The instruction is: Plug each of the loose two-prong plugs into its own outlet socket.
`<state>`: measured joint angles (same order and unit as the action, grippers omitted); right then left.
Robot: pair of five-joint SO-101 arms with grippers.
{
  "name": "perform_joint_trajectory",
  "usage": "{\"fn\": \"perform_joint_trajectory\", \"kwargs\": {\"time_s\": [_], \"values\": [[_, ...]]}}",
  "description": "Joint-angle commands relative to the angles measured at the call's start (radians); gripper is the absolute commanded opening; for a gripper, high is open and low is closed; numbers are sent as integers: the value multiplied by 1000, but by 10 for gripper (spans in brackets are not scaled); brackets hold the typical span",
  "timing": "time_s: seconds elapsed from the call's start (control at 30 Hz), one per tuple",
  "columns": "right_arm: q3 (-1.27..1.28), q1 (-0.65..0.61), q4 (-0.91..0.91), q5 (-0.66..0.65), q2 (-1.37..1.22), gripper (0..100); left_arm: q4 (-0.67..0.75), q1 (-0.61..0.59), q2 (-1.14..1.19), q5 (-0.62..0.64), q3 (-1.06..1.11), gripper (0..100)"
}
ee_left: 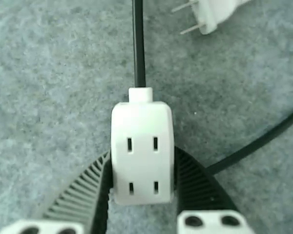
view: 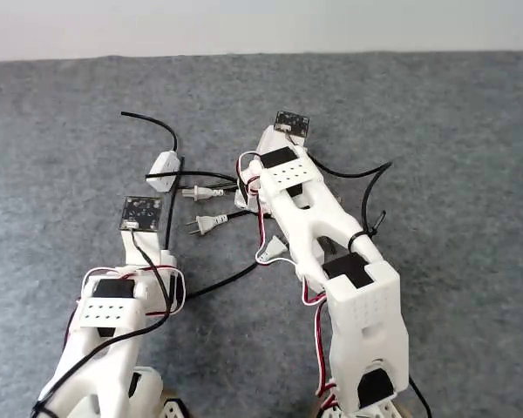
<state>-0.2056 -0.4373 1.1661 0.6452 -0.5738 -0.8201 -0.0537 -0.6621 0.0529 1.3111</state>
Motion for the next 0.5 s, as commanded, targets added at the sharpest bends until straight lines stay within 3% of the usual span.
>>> {"fn": "perform_joint_trajectory", "kwargs": {"time_s": [0.0,0.23,0.47], "values": [[-64,-1,73,-49,85,8,-9,6,3,-8,-24,15],[-61,-134,320,-141,211,9,-9,5,3,-8,-27,15],[51,-173,334,-206,139,124,-6,5,3,-8,-28,15]]}}
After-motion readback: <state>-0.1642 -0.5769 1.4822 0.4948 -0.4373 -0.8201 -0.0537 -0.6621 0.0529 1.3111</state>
